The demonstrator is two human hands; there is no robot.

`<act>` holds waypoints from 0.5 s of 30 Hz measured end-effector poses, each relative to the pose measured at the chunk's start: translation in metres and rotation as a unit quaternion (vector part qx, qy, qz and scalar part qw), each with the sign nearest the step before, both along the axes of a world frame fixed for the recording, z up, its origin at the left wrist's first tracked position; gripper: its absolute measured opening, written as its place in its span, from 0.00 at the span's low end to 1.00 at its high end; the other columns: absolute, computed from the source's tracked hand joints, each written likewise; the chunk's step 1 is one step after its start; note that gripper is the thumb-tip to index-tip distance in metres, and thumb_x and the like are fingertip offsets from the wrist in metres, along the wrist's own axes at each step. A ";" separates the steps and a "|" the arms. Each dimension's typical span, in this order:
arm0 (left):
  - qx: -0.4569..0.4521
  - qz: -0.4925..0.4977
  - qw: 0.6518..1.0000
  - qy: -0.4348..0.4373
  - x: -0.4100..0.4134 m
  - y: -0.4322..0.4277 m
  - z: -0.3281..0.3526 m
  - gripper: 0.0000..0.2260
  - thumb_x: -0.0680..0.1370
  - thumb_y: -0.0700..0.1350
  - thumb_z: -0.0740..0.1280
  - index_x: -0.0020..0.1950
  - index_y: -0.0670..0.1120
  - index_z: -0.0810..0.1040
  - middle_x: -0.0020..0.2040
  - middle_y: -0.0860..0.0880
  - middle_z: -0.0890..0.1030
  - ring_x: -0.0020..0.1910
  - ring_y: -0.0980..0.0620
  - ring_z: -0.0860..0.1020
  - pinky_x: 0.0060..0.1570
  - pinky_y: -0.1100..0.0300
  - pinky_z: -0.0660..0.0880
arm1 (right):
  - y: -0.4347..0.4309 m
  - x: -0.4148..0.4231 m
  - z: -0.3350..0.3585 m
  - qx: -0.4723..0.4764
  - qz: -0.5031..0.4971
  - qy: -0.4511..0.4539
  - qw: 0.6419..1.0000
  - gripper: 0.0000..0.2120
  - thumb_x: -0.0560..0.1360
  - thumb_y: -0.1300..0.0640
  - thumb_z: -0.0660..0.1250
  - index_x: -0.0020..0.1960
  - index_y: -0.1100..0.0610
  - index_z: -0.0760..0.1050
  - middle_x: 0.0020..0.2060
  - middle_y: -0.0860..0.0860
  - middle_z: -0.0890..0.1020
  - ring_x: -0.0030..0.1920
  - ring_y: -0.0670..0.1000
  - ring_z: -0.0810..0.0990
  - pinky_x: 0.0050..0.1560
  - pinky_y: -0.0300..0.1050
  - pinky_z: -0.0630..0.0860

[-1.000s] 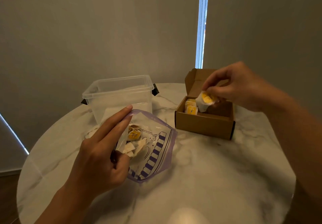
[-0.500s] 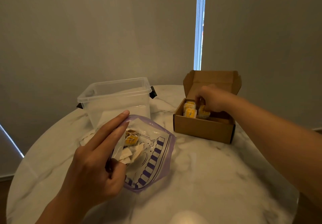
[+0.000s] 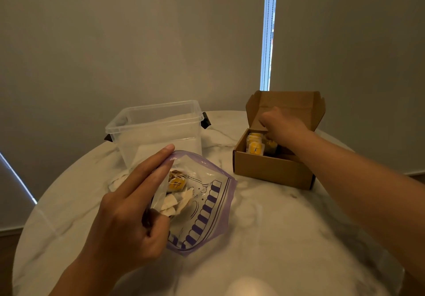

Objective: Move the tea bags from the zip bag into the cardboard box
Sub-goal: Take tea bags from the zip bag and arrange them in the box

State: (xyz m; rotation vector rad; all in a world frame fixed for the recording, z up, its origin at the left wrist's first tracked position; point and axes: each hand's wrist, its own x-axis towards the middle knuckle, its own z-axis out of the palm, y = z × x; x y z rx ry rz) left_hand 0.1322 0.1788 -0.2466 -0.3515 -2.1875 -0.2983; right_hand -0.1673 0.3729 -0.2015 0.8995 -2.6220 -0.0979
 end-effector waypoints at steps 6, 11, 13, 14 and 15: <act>-0.005 0.001 1.000 0.009 0.000 0.001 0.001 0.26 0.72 0.42 0.59 0.71 0.39 0.70 0.73 0.48 0.71 0.52 0.53 0.78 0.29 0.54 0.80 | 0.007 0.003 0.003 -0.051 -0.025 -0.023 0.998 0.09 0.75 0.67 0.67 0.44 0.56 0.70 0.43 0.54 0.73 0.38 0.51 0.73 0.36 0.44 0.72; 0.004 0.002 1.000 0.000 0.000 -0.001 0.002 0.28 0.71 0.40 0.59 0.71 0.40 0.71 0.74 0.49 0.70 0.49 0.50 0.80 0.28 0.55 0.78 | 0.020 0.053 0.020 -0.205 0.068 -0.042 0.975 0.03 0.73 0.62 0.72 0.47 0.57 0.81 0.43 0.52 0.81 0.40 0.49 0.78 0.37 0.37 0.71; 0.004 0.002 1.000 -0.002 0.000 0.000 0.003 0.28 0.70 0.39 0.59 0.71 0.39 0.71 0.74 0.49 0.70 0.50 0.49 0.79 0.30 0.53 0.79 | 0.028 0.095 0.026 -0.275 0.126 -0.073 0.950 0.03 0.71 0.58 0.75 0.45 0.54 0.83 0.38 0.46 0.82 0.37 0.42 0.79 0.35 0.32 0.70; 0.003 0.004 1.000 -0.001 0.001 0.000 0.003 0.28 0.70 0.40 0.59 0.71 0.39 0.71 0.74 0.49 0.70 0.52 0.49 0.79 0.31 0.52 0.80 | 0.031 0.117 0.028 -0.304 0.155 -0.106 0.934 0.03 0.70 0.57 0.76 0.44 0.52 0.83 0.35 0.44 0.82 0.35 0.42 0.80 0.35 0.32 0.72; 0.002 0.006 1.000 0.001 0.001 0.001 0.004 0.28 0.70 0.40 0.59 0.71 0.39 0.71 0.74 0.48 0.70 0.53 0.50 0.79 0.31 0.52 0.80 | 0.034 0.139 0.030 -0.324 0.187 -0.151 0.915 0.03 0.69 0.56 0.76 0.43 0.51 0.83 0.34 0.43 0.83 0.34 0.42 0.81 0.35 0.34 0.75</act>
